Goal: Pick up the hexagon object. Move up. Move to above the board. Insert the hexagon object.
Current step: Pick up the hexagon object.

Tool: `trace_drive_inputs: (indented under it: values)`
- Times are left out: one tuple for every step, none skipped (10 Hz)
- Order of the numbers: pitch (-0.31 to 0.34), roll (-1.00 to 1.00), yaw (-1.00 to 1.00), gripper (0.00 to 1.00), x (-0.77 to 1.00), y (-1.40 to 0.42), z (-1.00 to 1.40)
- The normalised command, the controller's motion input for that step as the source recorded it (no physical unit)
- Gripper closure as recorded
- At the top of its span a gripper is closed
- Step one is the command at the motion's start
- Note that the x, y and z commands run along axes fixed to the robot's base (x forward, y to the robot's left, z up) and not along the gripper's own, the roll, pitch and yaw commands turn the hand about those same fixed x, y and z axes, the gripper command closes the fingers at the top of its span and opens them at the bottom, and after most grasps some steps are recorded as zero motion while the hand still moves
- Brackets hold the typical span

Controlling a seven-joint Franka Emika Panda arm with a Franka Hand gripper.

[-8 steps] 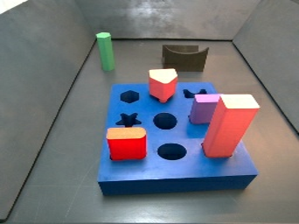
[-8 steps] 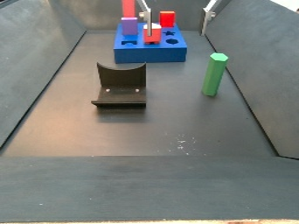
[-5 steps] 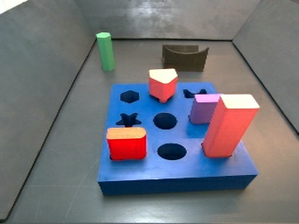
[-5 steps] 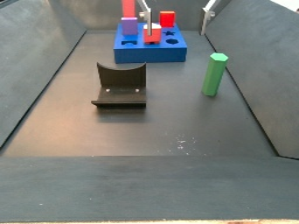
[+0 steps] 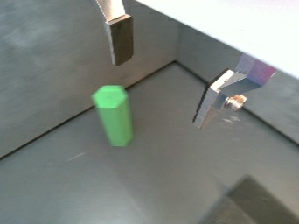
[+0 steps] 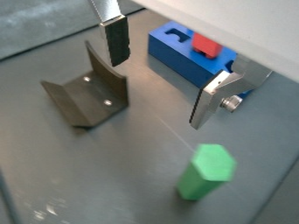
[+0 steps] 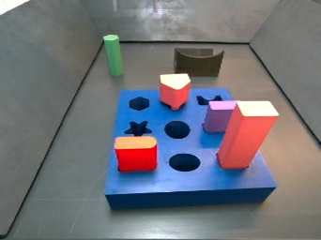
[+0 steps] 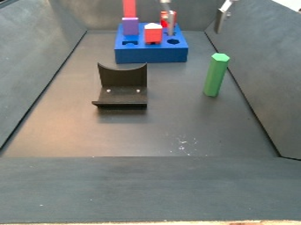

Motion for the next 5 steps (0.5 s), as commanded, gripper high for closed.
trace_drive_inputs:
  values:
    - [-0.184, 0.14, 0.27, 0.0, -0.61, -0.39, -0.42]
    - [-0.177, 0.14, 0.18, 0.0, -0.65, -0.09, -0.46]
    - [-0.179, 0.13, 0.11, 0.0, -0.75, -0.02, -0.43]
    - [-0.126, 0.07, 0.09, 0.0, -0.49, 0.0, -0.34]
    - [-0.097, 0.05, 0.11, 0.0, -0.29, 0.0, -0.24]
